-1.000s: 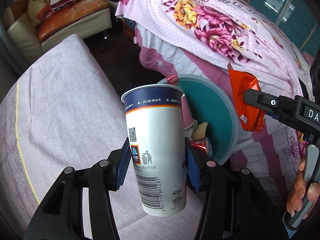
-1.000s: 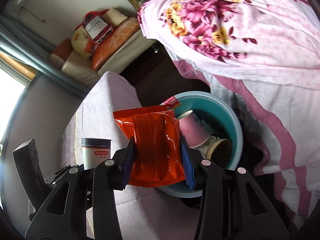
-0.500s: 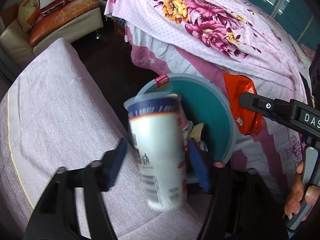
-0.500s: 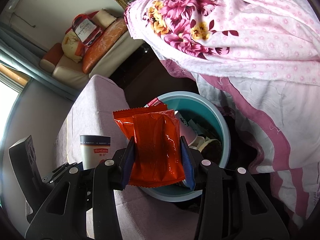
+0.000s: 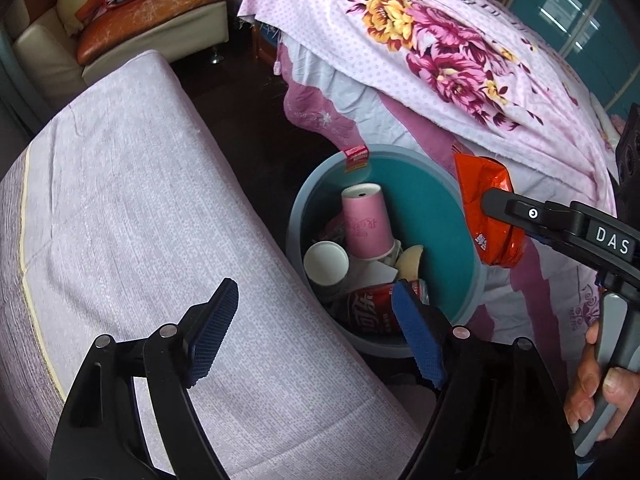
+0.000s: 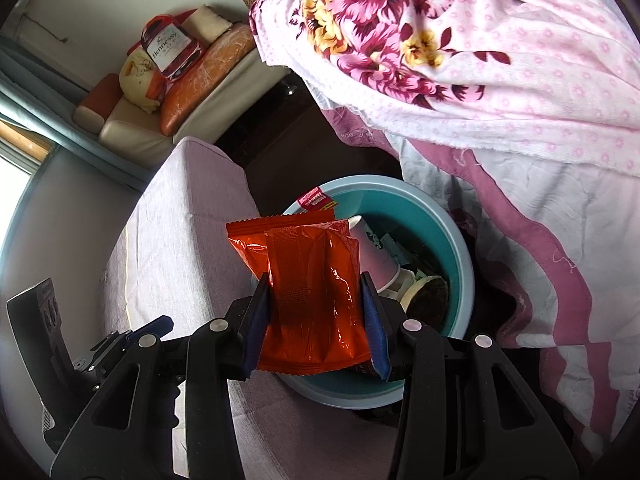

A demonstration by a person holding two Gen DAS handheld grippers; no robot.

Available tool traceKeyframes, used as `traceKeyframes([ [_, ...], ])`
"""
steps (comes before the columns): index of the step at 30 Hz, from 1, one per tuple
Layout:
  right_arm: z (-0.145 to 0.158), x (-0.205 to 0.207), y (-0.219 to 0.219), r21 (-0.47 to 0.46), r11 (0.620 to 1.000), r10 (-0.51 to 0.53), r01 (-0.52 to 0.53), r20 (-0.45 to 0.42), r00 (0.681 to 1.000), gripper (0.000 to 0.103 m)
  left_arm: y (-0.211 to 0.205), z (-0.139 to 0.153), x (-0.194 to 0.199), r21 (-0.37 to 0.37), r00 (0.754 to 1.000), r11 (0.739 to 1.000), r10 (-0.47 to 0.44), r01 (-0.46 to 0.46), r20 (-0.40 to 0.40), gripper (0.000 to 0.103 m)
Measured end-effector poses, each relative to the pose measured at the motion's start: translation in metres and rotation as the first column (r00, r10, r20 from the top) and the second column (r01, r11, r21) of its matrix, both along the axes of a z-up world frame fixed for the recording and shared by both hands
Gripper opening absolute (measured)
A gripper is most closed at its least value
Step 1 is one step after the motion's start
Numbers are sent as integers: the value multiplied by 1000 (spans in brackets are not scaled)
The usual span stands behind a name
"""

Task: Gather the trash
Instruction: 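Open the left tool dropping the white cup while the right tool drops the packet into the bin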

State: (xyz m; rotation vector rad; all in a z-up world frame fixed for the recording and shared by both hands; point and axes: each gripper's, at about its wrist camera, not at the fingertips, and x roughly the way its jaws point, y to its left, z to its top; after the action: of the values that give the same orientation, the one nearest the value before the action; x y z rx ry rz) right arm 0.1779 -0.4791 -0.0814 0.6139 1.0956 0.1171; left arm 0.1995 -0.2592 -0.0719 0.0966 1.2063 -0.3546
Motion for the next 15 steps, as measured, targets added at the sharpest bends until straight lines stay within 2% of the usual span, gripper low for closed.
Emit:
traceKeyframes([
  [4, 1, 4, 10, -13, 1000, 13, -13, -8, 1000, 51, 10, 2, -1, -21, 1000, 1000, 16, -16, 3, 80],
  [6, 1, 4, 15, -21, 1000, 16, -17, -9, 1000, 68, 15, 3, -2, -44, 1000, 999, 29, -29, 2, 80],
  [11, 4, 3, 25, -41, 999, 14, -15, -17, 1000, 77, 33, 5, -5, -112, 997, 991, 76, -78, -20, 80],
  [15, 9, -1, 31, -63, 998, 18, -20, -26, 999, 85, 39, 10, -11, -38, 997, 996, 81, -80, 17, 80],
])
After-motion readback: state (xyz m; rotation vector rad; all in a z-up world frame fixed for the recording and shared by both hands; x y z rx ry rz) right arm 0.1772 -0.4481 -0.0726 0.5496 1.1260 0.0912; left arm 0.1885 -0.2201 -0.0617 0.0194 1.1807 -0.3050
